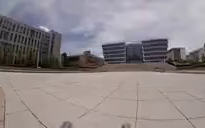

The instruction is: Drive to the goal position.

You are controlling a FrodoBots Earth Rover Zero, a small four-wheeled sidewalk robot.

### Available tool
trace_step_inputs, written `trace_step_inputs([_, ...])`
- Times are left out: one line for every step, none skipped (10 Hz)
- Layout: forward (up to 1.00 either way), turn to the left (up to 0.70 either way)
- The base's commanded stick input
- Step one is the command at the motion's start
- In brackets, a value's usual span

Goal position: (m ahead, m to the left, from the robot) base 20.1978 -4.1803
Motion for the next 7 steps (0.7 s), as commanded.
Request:
trace_step_inputs([0.70, 0.00])
trace_step_inputs([0.70, 0.00])
trace_step_inputs([0.70, 0.00])
trace_step_inputs([0.70, 0.00])
trace_step_inputs([0.70, 0.00])
trace_step_inputs([0.70, 0.00])
trace_step_inputs([0.70, 0.00])
